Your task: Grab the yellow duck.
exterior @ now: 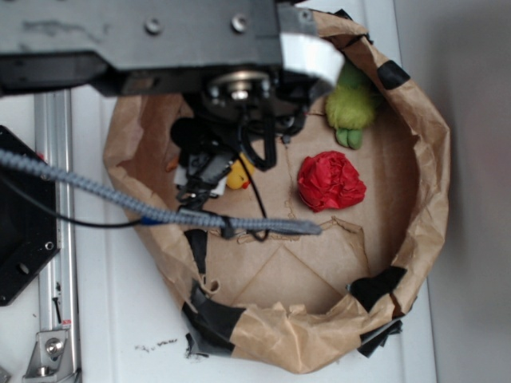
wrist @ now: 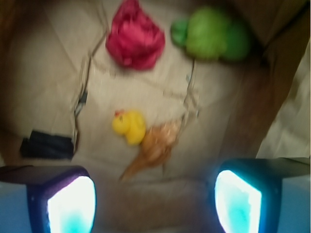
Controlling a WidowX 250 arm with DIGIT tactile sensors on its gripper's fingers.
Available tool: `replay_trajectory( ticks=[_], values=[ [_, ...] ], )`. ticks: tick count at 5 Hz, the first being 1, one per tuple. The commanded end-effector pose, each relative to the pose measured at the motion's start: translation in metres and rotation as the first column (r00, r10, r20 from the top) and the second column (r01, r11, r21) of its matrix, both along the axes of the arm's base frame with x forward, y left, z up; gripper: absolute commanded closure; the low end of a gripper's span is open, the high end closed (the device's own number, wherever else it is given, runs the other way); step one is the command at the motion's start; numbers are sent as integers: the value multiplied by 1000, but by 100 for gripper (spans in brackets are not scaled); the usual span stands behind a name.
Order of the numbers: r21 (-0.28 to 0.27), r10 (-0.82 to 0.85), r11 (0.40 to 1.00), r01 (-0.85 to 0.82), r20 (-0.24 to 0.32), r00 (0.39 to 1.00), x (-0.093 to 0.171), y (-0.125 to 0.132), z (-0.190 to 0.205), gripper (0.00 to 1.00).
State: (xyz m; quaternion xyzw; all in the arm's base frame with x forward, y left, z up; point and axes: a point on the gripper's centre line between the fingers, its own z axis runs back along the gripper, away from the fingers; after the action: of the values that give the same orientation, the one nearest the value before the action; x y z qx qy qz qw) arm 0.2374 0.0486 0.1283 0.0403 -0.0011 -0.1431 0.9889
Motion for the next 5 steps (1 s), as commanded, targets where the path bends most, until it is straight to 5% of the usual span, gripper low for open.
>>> replay_trajectory(
  ticks=[1, 5],
  values=[
    [6, -141, 990, 141, 84, 987, 8, 0, -37, 0],
    [6, -155, 988, 155, 88, 984, 9, 10, -56, 0]
  ],
)
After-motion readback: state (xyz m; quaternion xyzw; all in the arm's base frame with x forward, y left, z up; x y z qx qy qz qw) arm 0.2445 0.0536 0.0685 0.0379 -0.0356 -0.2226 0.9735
